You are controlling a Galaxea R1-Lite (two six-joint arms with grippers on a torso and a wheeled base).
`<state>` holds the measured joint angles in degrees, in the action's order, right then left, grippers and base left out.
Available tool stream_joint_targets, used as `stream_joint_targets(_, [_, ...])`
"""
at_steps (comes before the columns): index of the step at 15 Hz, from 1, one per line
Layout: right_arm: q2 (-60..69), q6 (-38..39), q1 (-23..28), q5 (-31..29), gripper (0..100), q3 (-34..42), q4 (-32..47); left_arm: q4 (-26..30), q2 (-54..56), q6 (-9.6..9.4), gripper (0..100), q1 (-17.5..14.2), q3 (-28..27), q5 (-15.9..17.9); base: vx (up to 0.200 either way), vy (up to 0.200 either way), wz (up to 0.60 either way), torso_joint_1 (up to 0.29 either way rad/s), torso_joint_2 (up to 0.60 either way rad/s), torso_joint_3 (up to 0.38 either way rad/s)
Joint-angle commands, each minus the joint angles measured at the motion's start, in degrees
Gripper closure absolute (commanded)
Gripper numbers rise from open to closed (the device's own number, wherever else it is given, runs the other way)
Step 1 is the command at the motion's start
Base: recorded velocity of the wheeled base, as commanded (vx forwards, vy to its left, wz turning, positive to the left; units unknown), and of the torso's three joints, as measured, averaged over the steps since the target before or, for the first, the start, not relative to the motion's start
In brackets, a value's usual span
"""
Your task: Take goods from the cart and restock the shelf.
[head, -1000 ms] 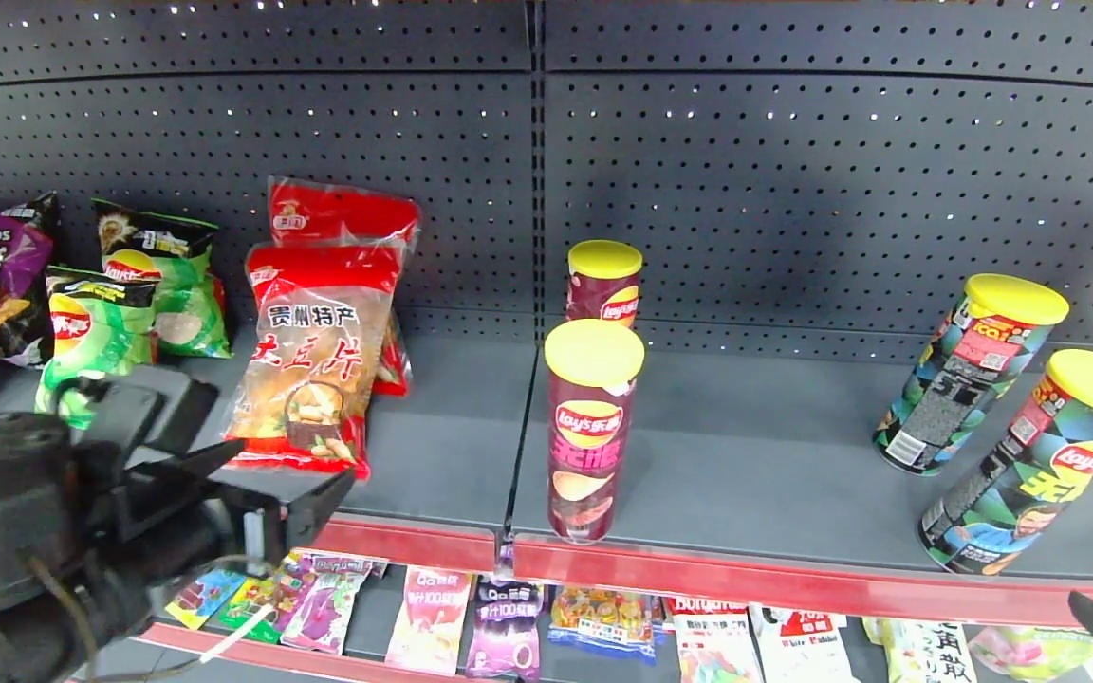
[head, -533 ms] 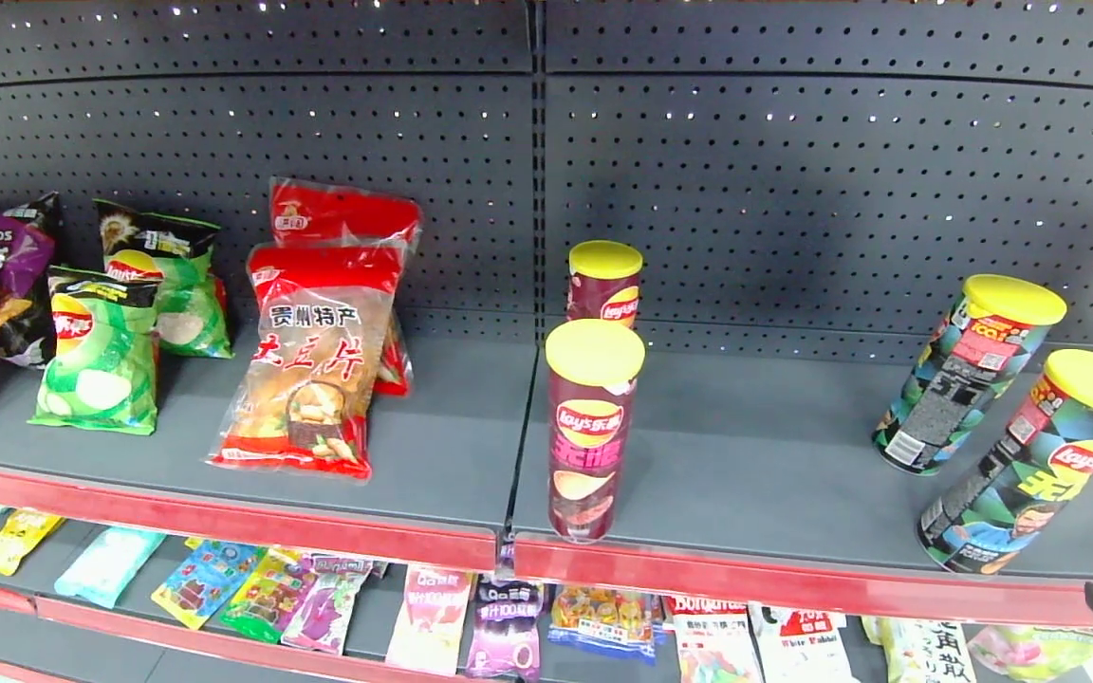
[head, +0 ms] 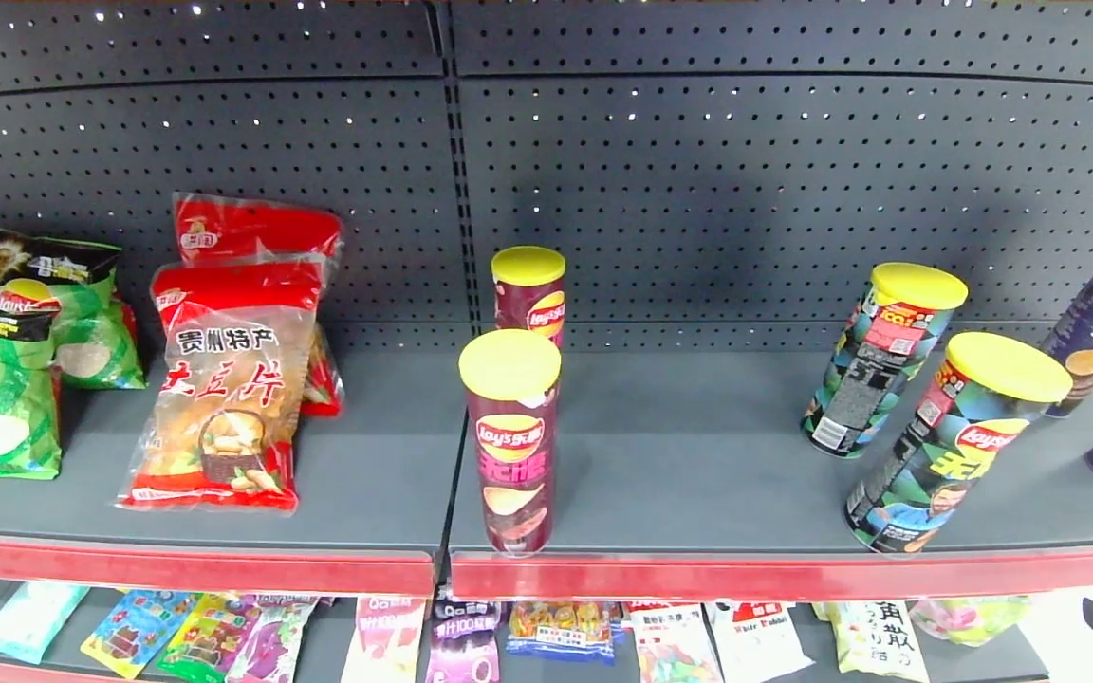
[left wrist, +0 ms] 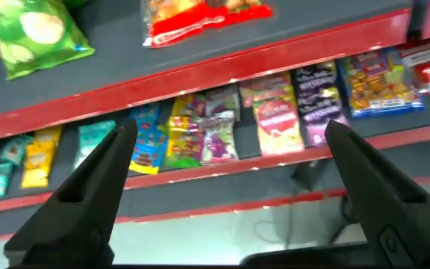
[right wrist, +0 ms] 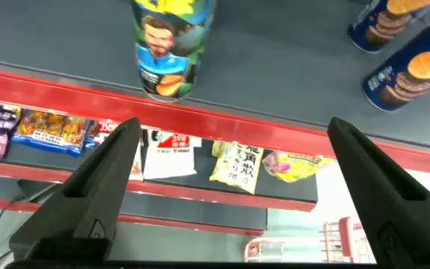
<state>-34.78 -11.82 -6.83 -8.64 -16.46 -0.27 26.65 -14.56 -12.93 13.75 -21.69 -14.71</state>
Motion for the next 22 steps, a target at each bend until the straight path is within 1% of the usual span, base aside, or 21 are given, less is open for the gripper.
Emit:
stream_joint_targets(1, [2.8,0.0,0.0,-0.1,0,1.2,0.4,0.0,3.7,-0.69,0,0.0,0.7,-0.6,0.0,0.0,0.0,0.0,0.0,0.0])
stream_joint_targets(3, [3.8,0.0,0.0,-0.1,0,2.5,0.1,0.0,5.9,-1.22,0,0.0,1.6,-0.7,0.0,0.0,0.0,0.0,0.0,0.0])
stream_joint_targets(8, [3.7,0.0,-0.3,0.1,0,2.7,-0.2,0.0,7.1,-1.3,0,0.0,2.3,-0.7,0.0,-0.2,0.0,0.008,0.0,0.003])
stream_joint_targets(12, [3.5,0.0,-0.3,0.2,0,2.8,0.0,0.0,7.1,-1.92,0,0.0,2.4,-0.6,0.0,-0.2,0.0,0.006,0.0,0.001])
stream_joint_targets(15, [3.4,0.0,-0.4,0.2,0,2.9,0.0,-0.1,7.3,-2.97,0,0.0,2.6,-0.7,0.0,-0.2,0.0,0.002,0.0,0.004])
stream_joint_targets(17, [3.3,0.0,-0.4,0.2,0,2.9,0.2,-0.1,7.3,-3.15,0,0.0,2.6,-0.7,0.0,-0.2,0.0,0.0,0.0,0.002])
stream_joint_targets(19, [3.4,0.0,-0.4,0.2,0,3.2,0.0,-0.1,7.3,-3.85,0,0.0,2.6,-0.7,0.0,-0.2,0.0,0.002,0.0,-0.005])
stream_joint_targets(21, [3.4,0.0,-0.4,0.2,0,3.2,-0.1,-0.1,7.3,-3.94,0,0.0,2.6,-0.7,0.0,-0.2,0.0,0.005,0.0,0.005])
stream_joint_targets(22, [3.4,0.0,-0.4,0.2,0,3.2,-0.1,-0.1,7.3,-4.29,0,0.0,2.6,-0.7,0.0,-0.2,0.0,0.002,0.01,0.007])
